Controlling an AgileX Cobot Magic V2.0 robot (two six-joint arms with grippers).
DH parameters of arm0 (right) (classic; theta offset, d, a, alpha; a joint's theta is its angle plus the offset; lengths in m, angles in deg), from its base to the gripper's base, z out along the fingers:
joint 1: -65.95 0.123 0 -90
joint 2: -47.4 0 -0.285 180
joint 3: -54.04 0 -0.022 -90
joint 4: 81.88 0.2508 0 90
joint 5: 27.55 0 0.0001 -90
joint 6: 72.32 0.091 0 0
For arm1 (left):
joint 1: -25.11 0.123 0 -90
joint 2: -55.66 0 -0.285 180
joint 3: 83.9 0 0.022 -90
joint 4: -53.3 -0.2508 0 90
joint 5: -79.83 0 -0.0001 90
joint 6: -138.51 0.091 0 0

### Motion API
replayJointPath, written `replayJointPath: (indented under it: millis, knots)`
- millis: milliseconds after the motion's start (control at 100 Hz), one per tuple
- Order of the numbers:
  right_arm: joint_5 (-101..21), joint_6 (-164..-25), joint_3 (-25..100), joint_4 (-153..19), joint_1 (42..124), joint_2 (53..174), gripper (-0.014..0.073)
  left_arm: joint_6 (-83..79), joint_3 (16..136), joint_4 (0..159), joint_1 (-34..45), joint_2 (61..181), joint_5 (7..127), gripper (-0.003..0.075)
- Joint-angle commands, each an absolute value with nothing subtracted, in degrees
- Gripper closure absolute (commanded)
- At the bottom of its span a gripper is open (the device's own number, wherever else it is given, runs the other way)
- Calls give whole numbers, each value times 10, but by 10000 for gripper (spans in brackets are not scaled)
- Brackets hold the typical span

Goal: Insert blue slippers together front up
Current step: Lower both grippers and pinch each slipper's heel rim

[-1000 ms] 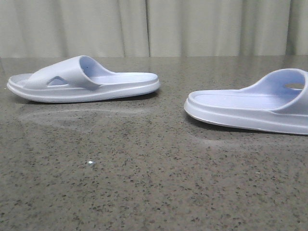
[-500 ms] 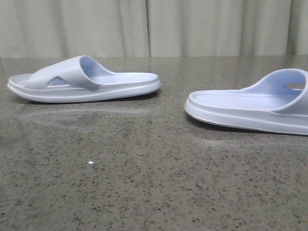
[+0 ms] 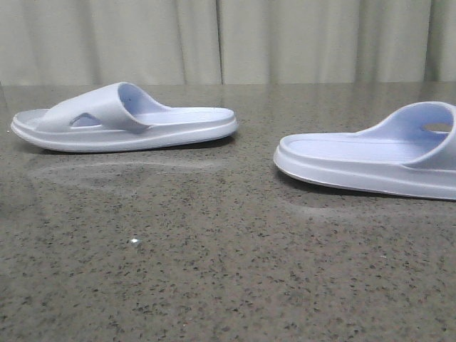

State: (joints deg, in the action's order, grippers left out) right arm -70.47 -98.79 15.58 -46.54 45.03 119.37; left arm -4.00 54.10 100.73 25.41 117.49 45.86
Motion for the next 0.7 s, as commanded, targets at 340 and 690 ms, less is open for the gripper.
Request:
replayJointPath:
  millis: [340,690]
  knots:
    - [-767,-1108,181,-318,419,1249,359,-38,562,1035,253,1174,466,440]
    - [-767,-1108,181,-318,419,1248,699,-37,650,1064,263,1300,419,441]
